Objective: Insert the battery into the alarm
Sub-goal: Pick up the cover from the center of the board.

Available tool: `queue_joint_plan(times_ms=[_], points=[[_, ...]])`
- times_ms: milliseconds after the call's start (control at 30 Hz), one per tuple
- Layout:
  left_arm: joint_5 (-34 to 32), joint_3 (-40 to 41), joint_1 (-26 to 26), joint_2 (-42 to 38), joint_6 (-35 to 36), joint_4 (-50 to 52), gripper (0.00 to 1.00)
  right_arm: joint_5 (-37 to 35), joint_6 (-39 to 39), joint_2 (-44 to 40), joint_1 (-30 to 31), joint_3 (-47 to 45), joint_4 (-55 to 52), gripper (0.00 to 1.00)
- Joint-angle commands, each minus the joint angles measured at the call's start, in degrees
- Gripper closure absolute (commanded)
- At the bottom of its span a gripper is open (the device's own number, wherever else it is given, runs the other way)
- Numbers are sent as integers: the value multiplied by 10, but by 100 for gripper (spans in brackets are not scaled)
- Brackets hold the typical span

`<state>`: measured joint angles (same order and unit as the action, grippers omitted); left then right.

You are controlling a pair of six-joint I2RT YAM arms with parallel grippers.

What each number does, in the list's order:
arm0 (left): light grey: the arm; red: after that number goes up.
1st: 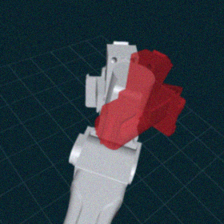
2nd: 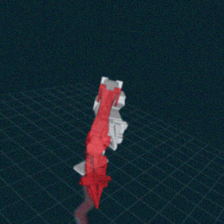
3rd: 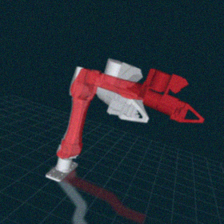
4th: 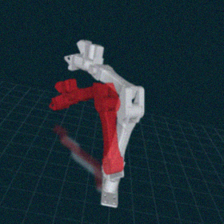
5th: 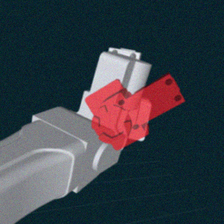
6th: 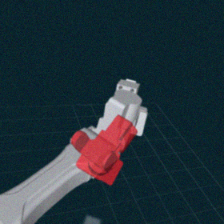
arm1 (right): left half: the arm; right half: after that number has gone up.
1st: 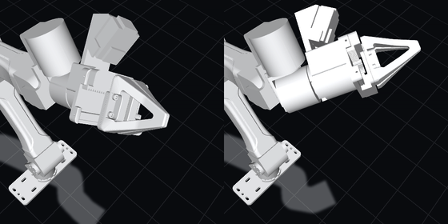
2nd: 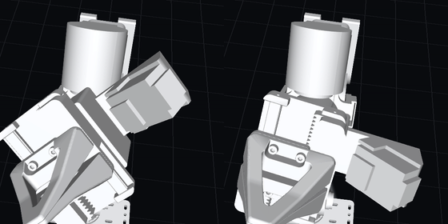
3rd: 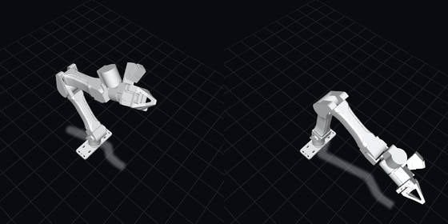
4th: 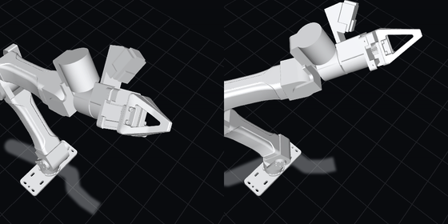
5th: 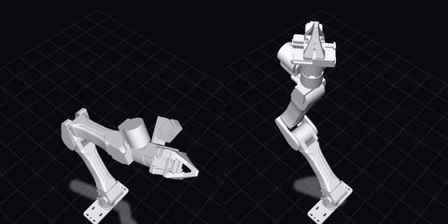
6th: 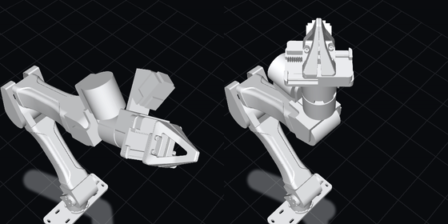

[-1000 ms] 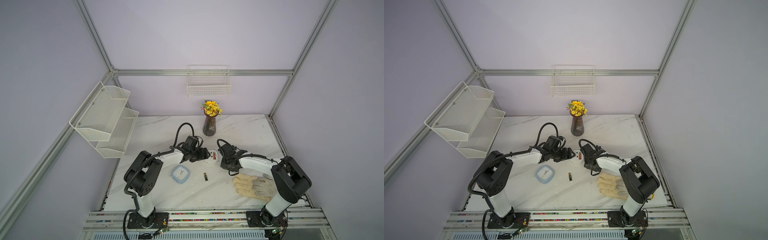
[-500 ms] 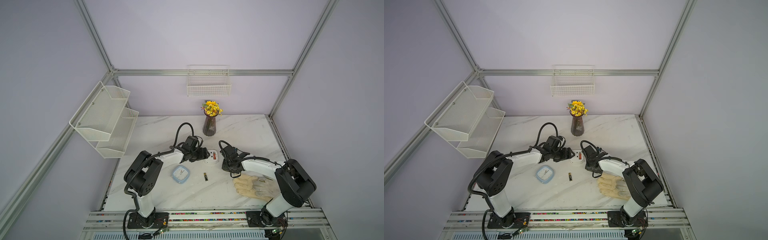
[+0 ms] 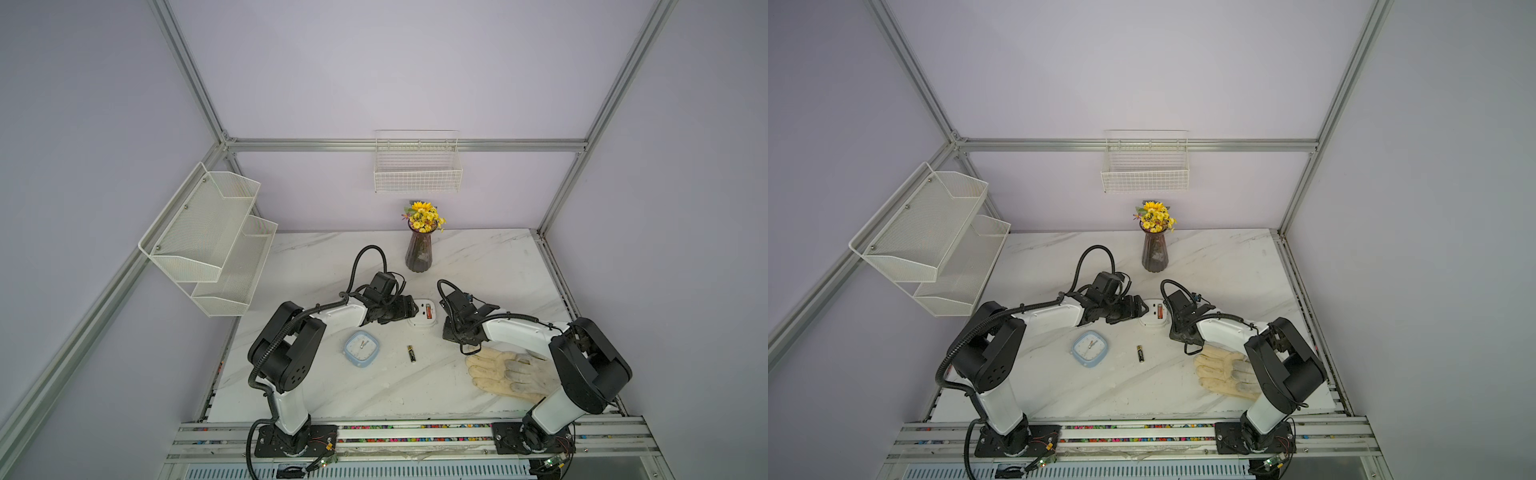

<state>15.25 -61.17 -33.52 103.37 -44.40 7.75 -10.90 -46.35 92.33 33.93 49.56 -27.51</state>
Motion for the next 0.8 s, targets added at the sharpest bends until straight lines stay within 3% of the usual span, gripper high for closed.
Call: queue_joint_plan(times_ms=[0, 633, 767], points=[[-8, -5, 0, -28, -2, -5, 18, 13, -5, -13, 2, 6, 5, 100], [25, 50, -1, -117, 21, -120, 17, 27, -43, -93, -17, 20, 81, 100], [39, 88, -1, -150, 27, -204, 16, 56, -48, -101, -39, 18, 109, 100]])
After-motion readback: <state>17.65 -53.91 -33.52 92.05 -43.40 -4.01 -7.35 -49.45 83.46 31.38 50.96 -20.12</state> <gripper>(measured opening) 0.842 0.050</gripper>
